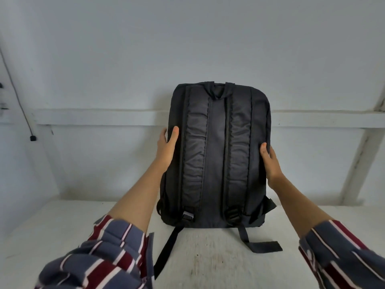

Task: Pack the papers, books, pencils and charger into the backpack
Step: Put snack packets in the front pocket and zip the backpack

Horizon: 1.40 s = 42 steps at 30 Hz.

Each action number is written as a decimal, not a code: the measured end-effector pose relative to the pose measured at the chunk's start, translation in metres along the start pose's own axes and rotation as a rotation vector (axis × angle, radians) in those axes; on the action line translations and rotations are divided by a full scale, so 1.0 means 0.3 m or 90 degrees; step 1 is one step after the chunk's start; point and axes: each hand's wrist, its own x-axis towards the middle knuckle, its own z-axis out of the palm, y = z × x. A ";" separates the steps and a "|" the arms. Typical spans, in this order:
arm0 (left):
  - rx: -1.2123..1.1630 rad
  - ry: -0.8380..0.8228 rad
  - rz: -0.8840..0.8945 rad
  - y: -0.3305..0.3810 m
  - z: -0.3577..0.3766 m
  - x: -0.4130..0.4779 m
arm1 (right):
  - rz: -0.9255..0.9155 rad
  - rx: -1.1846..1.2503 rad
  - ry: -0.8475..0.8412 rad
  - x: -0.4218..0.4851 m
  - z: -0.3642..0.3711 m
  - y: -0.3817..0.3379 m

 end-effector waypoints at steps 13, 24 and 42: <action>0.063 0.076 -0.070 -0.135 0.010 -0.145 | 0.077 -0.085 -0.060 -0.120 -0.034 0.067; 0.297 0.250 0.370 0.080 0.080 -0.243 | -0.375 -0.430 0.124 -0.239 0.121 -0.039; 0.826 0.051 0.404 -0.070 0.137 -0.324 | -0.394 -0.887 -0.001 -0.263 0.196 0.023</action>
